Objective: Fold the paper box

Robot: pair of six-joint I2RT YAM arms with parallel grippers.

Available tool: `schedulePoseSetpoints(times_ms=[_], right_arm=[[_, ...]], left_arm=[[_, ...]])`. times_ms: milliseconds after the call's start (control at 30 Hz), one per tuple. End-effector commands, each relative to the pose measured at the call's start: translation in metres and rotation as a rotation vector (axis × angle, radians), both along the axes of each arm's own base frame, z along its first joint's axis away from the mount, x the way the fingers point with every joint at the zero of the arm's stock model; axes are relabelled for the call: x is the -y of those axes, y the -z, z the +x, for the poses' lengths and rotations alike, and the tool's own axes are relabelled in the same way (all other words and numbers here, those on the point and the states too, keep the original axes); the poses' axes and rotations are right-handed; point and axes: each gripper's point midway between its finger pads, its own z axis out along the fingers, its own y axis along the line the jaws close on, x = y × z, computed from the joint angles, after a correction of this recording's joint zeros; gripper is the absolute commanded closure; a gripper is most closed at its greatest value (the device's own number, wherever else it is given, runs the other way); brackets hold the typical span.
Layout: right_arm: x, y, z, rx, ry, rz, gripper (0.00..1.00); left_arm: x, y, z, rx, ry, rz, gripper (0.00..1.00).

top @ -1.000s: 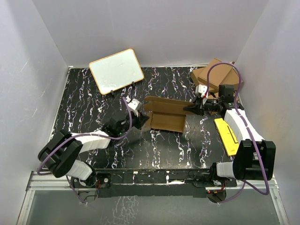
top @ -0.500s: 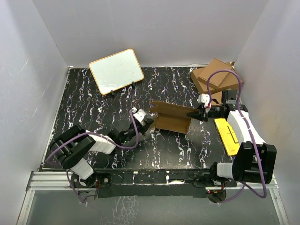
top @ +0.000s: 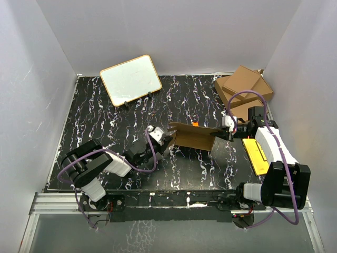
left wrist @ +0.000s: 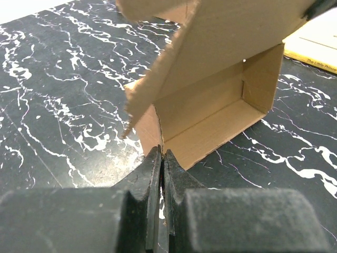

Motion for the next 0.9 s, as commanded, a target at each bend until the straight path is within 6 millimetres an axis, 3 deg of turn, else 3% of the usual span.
schedulePoseSetpoints(times_ms=[0,367,867], right_arm=[[-0.001,-0.005,-0.003,0.091,-0.026,-0.008,0.92],[0.001,0.0,-0.004,0.083,-0.033,-0.025,0.92],[0.01,-0.006,0.016,-0.022,0.074,-0.004,0.92]], left_arm=[[-0.006,-0.019,0.002,-0.01,-0.066,-0.112,1.0],[-0.001,-0.013,-0.006,-0.063,-0.032,-0.128,1.0],[0.002,0.009,-0.012,-0.192,-0.12,-0.15,1.0]])
